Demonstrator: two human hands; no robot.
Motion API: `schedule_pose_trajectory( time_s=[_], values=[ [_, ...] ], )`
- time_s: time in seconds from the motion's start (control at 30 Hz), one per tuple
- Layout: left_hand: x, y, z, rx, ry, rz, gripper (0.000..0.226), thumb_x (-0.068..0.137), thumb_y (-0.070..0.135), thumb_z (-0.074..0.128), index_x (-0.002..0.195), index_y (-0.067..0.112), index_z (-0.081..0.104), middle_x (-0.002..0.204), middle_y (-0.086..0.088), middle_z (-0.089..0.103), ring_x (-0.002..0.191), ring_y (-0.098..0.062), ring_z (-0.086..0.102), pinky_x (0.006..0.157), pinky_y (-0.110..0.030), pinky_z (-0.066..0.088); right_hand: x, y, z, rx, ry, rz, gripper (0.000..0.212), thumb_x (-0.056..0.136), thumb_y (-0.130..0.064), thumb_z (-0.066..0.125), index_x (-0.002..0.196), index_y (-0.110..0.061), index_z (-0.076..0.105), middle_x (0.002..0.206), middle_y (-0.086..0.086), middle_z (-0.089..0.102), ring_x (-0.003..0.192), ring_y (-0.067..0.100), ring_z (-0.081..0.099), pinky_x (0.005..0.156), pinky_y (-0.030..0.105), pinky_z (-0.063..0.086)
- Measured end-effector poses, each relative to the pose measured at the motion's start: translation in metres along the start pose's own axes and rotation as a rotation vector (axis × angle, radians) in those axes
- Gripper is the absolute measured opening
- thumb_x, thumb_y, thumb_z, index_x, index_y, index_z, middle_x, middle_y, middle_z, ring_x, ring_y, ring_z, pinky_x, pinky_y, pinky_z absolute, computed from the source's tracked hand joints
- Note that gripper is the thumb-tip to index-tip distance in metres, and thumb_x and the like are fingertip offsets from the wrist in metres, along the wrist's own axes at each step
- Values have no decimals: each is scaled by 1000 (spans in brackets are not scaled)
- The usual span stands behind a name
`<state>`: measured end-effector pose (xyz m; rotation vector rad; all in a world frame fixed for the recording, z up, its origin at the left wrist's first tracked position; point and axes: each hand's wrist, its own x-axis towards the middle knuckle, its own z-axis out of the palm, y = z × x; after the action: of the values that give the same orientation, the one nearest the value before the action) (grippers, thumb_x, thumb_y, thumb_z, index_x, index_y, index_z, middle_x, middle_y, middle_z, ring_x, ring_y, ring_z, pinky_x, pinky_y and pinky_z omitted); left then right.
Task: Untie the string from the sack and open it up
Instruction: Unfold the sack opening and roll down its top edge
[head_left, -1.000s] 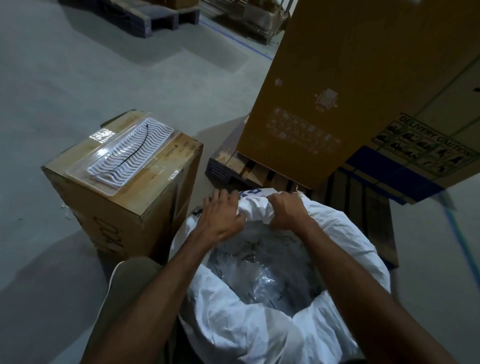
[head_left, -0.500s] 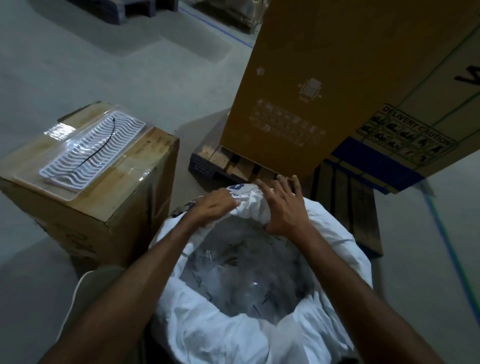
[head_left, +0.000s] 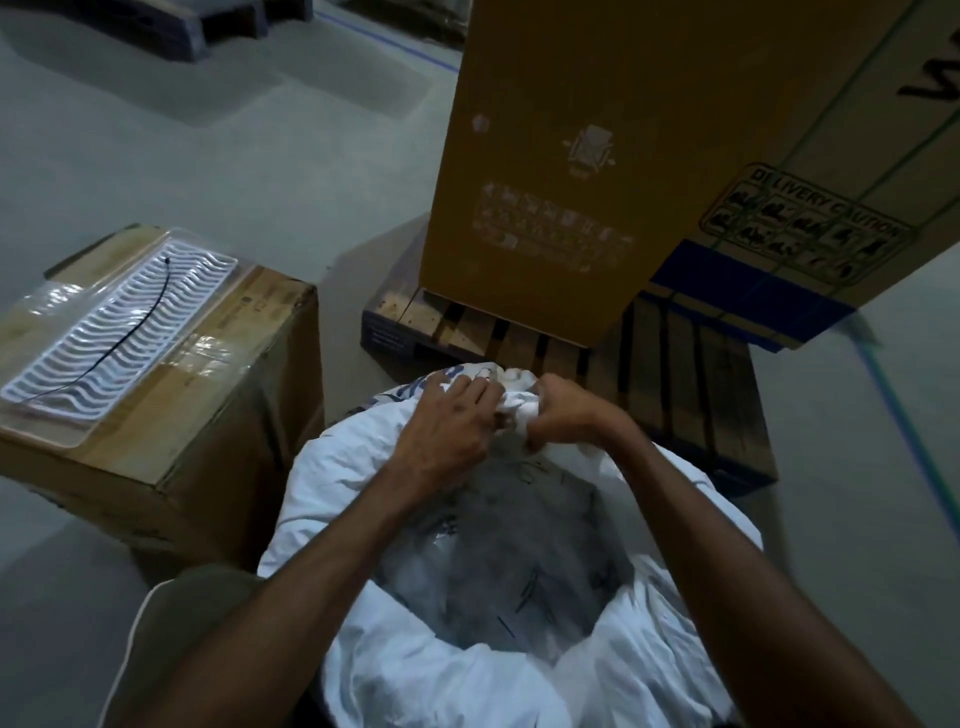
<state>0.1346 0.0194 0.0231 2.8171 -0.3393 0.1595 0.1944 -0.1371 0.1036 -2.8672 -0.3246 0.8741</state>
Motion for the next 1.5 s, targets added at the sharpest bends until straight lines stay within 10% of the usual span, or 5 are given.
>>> schedule_pose_trajectory(
  time_s=[0.23, 0.63, 0.87, 1.2, 1.5],
  values=[
    [16, -8, 11, -359, -38, -333, 42, 103, 47, 43, 112, 25, 78, 111, -10, 75, 94, -26, 63, 86, -37, 42, -25, 26, 50, -383, 575, 5, 71, 82, -69, 61, 134, -22, 54, 127, 5, 63, 113, 29, 59, 98, 49, 40],
    [22, 29, 13, -10, -87, 189, 70, 101, 60, 13, 157, 21, 29, 162, -3, 37, 151, -20, 31, 125, -56, 5, -18, 64, 32, 659, 132, 38, 100, 83, -93, 12, 138, -27, 62, 132, 10, 66, 119, 26, 61, 105, 43, 44],
    [58, 35, 5, 35, -231, 91, 52, 99, 54, 32, 118, 20, 67, 114, -11, 72, 103, -27, 63, 104, -46, 34, -58, 89, 58, -138, 446, 249, 83, 94, -79, 16, 144, -23, 50, 140, 9, 59, 131, 34, 50, 113, 60, 25],
    [55, 74, -15, -23, -229, 405, 70, 95, 66, 33, 155, 30, 33, 157, -5, 36, 144, -20, 32, 120, -51, 18, -49, 122, 93, 1055, 420, 107, 95, 78, -96, 32, 124, -21, 67, 111, 3, 73, 97, 18, 66, 87, 42, 55],
    [82, 103, 8, 23, -323, 210, 49, 92, 56, 44, 63, 18, 50, 63, 2, 49, 59, -17, 46, 60, -33, 29, -81, 137, 100, 771, 414, 202, 102, 76, -98, 11, 140, -32, 56, 142, 6, 59, 127, 28, 56, 112, 53, 37]
  ],
)
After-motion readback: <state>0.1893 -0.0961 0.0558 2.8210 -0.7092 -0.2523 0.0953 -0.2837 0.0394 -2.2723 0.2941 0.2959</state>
